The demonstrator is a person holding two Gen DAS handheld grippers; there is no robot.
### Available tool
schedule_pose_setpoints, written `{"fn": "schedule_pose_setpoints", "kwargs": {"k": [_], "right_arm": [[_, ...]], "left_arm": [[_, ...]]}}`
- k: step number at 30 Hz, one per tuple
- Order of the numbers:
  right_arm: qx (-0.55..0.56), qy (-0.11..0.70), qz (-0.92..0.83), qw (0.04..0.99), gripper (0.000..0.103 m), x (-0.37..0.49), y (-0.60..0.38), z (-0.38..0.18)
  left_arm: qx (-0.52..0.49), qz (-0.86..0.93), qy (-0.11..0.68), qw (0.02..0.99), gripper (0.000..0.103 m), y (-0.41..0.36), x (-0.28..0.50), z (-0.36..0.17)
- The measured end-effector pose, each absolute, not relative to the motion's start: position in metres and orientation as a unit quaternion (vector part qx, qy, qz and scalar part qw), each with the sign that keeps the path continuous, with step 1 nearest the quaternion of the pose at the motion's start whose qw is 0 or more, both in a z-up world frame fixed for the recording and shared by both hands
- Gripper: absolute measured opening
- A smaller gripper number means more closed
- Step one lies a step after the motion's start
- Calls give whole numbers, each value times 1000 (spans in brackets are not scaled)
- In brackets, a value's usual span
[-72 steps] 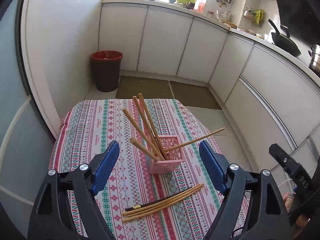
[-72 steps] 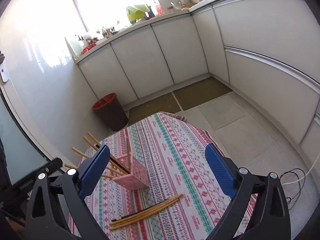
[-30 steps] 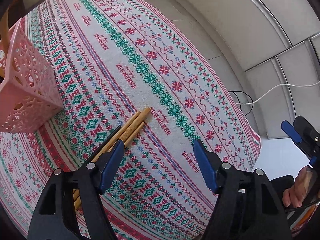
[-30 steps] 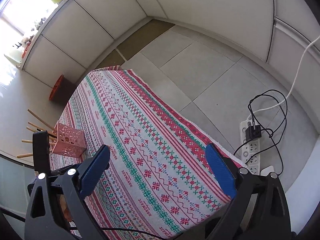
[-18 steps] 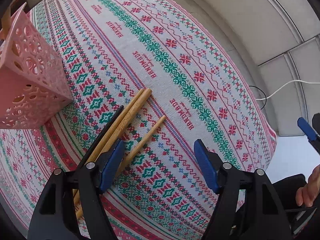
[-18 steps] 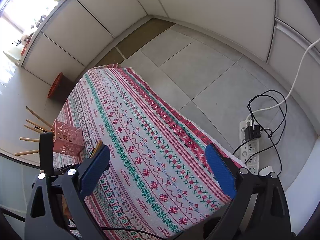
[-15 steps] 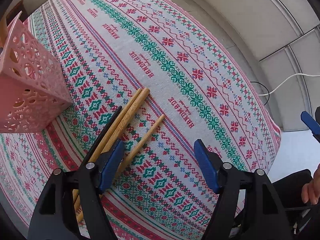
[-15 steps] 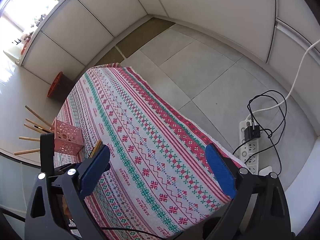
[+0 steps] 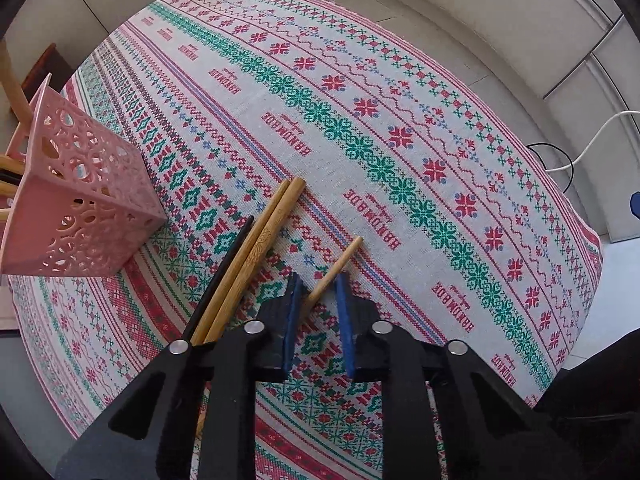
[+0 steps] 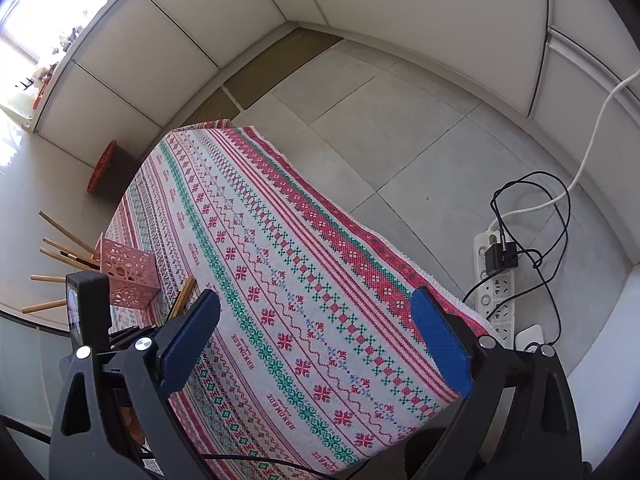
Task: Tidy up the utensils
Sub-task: 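Lift the wooden chopstick upright with the left gripper while the right gripper grasps another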
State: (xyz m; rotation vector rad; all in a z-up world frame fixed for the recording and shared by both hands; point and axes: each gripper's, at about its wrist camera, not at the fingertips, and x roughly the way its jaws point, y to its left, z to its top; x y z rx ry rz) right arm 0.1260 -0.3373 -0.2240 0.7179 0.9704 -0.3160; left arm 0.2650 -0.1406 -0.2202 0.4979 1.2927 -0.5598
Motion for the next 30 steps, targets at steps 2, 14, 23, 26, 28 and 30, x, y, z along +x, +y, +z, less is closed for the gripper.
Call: {"fn": "schedule_pose_setpoints", "kwargs": {"k": [2, 14, 23, 26, 28, 30], "right_arm": [[336, 460, -145, 809, 93, 129, -334, -226], [343, 523, -74, 777, 93, 167, -268, -253], [404, 559, -89, 719, 52, 231, -206, -287], [408, 553, -106, 719, 51, 246, -193, -289], [399, 550, -119, 724, 51, 255, -186, -288], [387, 553, -137, 725, 51, 262, -183, -288]], "left_arm": [[219, -253, 586, 739, 10, -137, 251, -221], [91, -226, 521, 818, 4, -22, 175, -128], [-11, -199, 438, 876, 4, 51, 143, -71], [-28, -197, 426, 882, 4, 68, 138, -68], [-35, -194, 425, 883, 4, 77, 135, -69], [-42, -192, 424, 884, 4, 87, 135, -69]]}}
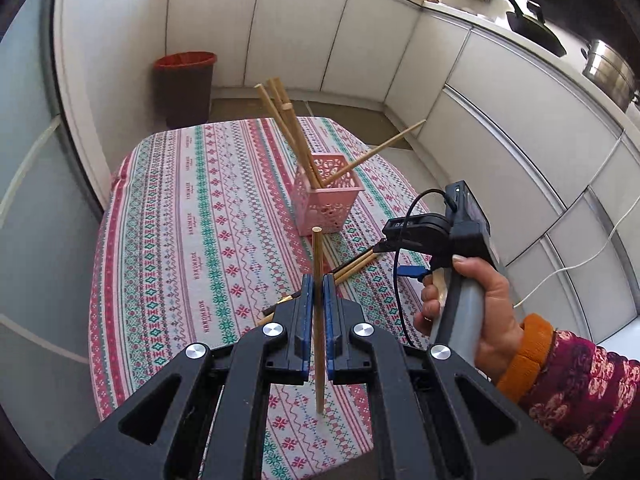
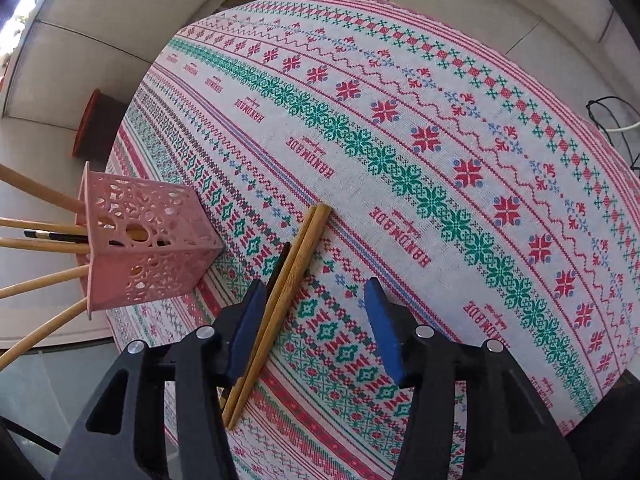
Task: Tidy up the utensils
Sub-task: 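Lift the wooden chopstick upright with the left gripper while the right gripper grasps another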
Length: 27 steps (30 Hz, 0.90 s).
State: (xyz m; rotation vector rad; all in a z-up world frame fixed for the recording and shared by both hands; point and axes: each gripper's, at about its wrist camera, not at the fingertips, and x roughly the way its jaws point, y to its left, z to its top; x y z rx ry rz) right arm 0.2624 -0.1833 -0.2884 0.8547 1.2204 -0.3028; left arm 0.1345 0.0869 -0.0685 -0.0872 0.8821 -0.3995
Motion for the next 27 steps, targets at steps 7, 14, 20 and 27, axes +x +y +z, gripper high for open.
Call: {"fn": "schedule_pose_setpoints", "kwargs": {"k": [7, 14, 20, 27], "right_arm": [[328, 569, -195, 729, 50, 278, -168, -288], [284, 581, -245, 722, 29, 283, -158, -288], [285, 581, -234, 725, 13, 261, -178, -291], [289, 566, -221, 740, 7, 231, -198, -290]], "left_arm": [[-61, -192, 401, 893, 5, 109, 129, -55], [-79, -183, 371, 907, 5, 135, 119, -36], [-90, -169, 363, 912, 5, 153, 115, -33], [-93, -164, 359, 914, 5, 157, 113, -31]]}}
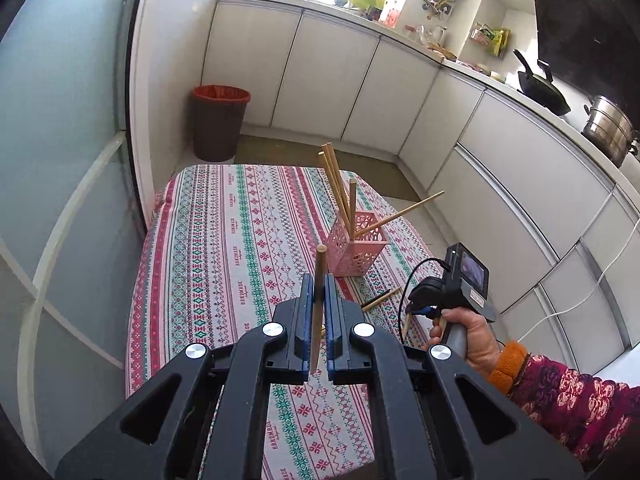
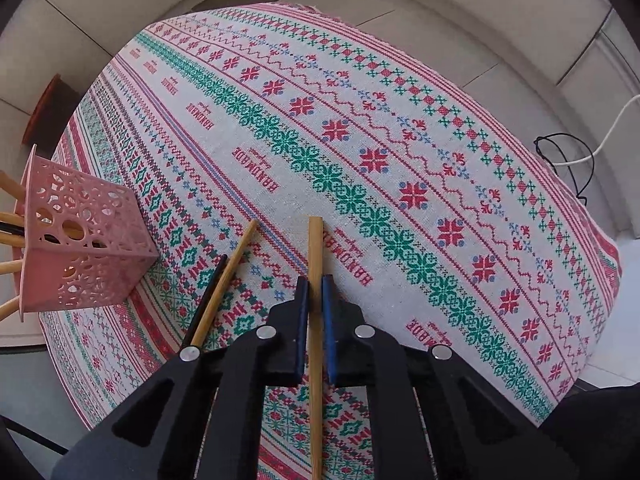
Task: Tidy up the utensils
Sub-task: 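Lift the wooden chopstick upright with the left gripper while the right gripper grasps another, then lower both held chopsticks into the pink holder and open both grippers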
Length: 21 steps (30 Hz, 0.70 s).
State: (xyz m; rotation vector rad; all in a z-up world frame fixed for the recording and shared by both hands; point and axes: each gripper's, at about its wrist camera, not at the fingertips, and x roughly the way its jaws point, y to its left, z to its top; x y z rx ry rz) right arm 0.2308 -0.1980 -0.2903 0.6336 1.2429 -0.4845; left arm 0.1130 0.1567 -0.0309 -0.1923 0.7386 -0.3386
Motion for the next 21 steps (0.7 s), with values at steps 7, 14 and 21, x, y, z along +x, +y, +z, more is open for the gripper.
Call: {"fn": "schedule_pose_setpoints", "kwargs": {"k": [7, 14, 21], "right_arm": [[305, 554, -203, 747, 7, 184, -228, -279], [285, 506, -174, 795, 7, 137, -239, -224], [228, 420, -94, 873, 7, 118, -218, -141]], "left_arm": [[-85, -158, 355, 917, 5, 151, 109, -26], [-62, -142, 352, 923, 5, 133, 107, -22], [-48, -138, 350, 925, 5, 105, 112, -17]]}}
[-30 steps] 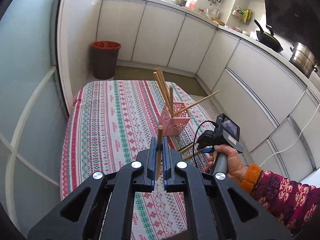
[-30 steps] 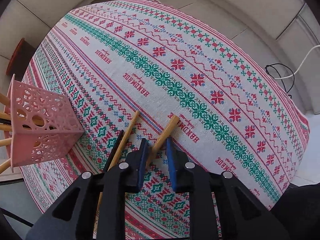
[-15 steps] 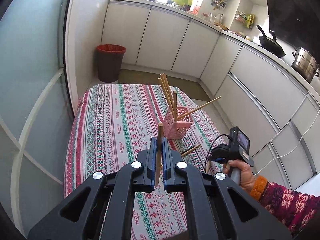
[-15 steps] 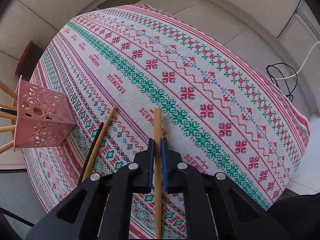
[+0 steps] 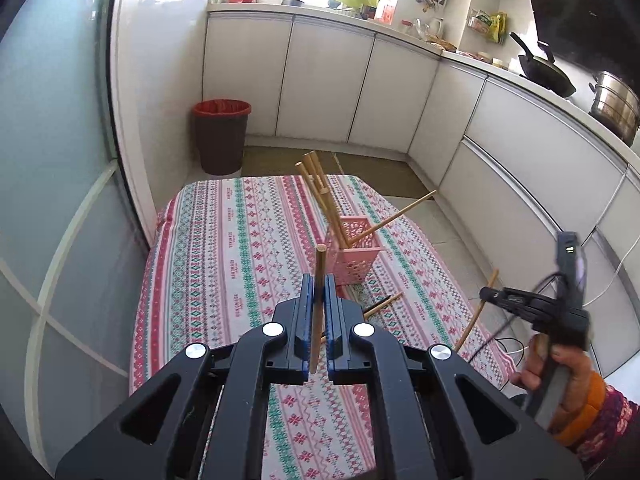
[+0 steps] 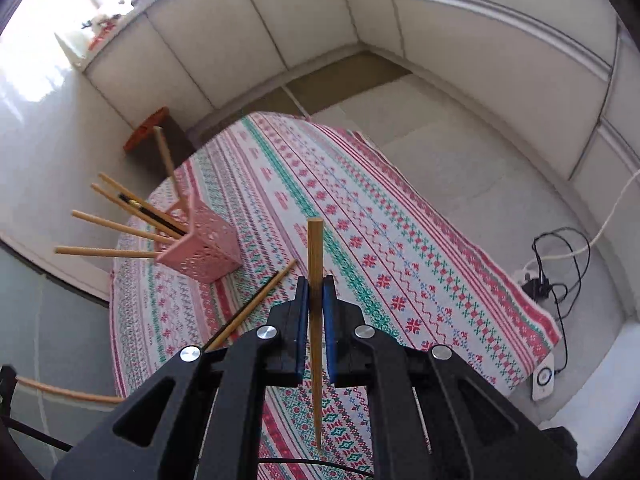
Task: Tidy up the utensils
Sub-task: 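Lower both held chopsticks into the pink holder and open both grippers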
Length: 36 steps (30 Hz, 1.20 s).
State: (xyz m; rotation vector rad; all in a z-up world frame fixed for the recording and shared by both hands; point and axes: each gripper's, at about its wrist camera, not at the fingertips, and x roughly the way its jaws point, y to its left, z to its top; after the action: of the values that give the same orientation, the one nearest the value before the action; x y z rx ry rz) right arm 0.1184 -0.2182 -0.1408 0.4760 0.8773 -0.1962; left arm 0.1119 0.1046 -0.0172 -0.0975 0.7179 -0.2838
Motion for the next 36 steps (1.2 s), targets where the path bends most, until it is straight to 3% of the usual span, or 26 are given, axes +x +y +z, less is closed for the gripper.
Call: {"fn": "schedule_pose_setpoints", "kwargs": {"k": [13, 22, 27, 30, 36], "right_arm": [[182, 268, 25, 946, 7, 111, -200, 7], [193, 256, 43, 946, 7, 157, -204, 26], [192, 259, 52, 945, 7, 184, -196, 17], [191, 266, 56, 943, 7, 196, -189, 11], [175, 256, 52, 949, 7, 218, -169, 5]], "left_arm": [[-78, -152, 290, 942, 5, 46, 169, 36], [-82, -101, 264, 956, 5, 27, 245, 39], [-83, -97, 316, 940, 7, 26, 279, 1], [-104, -89, 343, 929, 12, 41, 279, -12], [-132, -77, 276, 949, 32, 76, 243, 31]]}}
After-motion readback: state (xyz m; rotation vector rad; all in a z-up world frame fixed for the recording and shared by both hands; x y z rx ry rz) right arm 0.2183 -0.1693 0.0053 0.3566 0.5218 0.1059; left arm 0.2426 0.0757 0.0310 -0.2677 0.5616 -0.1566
